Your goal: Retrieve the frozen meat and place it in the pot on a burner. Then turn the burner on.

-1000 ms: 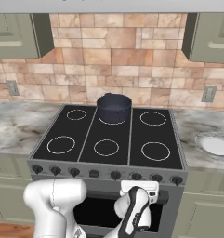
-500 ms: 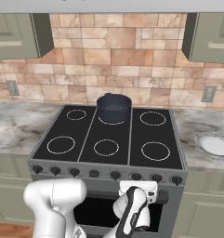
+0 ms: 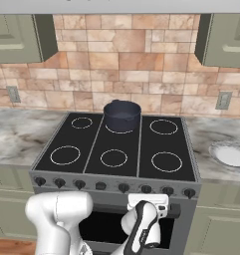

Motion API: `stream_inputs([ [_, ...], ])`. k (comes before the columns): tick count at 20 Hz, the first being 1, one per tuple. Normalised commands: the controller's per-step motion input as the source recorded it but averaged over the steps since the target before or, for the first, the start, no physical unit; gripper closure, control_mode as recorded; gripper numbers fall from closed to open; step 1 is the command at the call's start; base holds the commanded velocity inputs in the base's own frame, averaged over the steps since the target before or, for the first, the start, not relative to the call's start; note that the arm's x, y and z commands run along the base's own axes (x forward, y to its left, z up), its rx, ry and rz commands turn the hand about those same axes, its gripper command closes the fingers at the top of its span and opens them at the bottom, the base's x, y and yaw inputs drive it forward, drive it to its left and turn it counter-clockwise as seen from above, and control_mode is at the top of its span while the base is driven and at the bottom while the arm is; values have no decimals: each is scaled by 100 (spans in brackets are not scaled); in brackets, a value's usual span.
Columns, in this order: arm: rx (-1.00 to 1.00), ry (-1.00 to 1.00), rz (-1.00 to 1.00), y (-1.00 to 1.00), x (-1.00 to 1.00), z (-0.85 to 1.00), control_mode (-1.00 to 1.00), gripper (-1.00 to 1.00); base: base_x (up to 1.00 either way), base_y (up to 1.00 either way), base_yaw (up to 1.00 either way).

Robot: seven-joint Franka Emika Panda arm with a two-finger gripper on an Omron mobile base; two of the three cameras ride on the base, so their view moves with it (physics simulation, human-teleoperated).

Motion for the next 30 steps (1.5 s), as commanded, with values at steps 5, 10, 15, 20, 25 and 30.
stream_inputs([
  [5, -4, -8, 3, 0, 0, 0, -100, 100, 0, 0, 0],
  [10, -24, -6, 7, 0, 0, 0, -100, 100, 0, 0, 0],
  [15, -44, -1, 9, 0, 0, 10, -100, 100, 0, 0, 0],
  [20, -42, 0, 8, 0, 0, 5, -100, 100, 0, 0, 0],
  [25, -42, 0, 4, 1, 0, 0, -100, 100, 0, 0, 0],
  [30, -40, 0, 2, 4, 0, 0, -100, 100, 0, 0, 0],
])
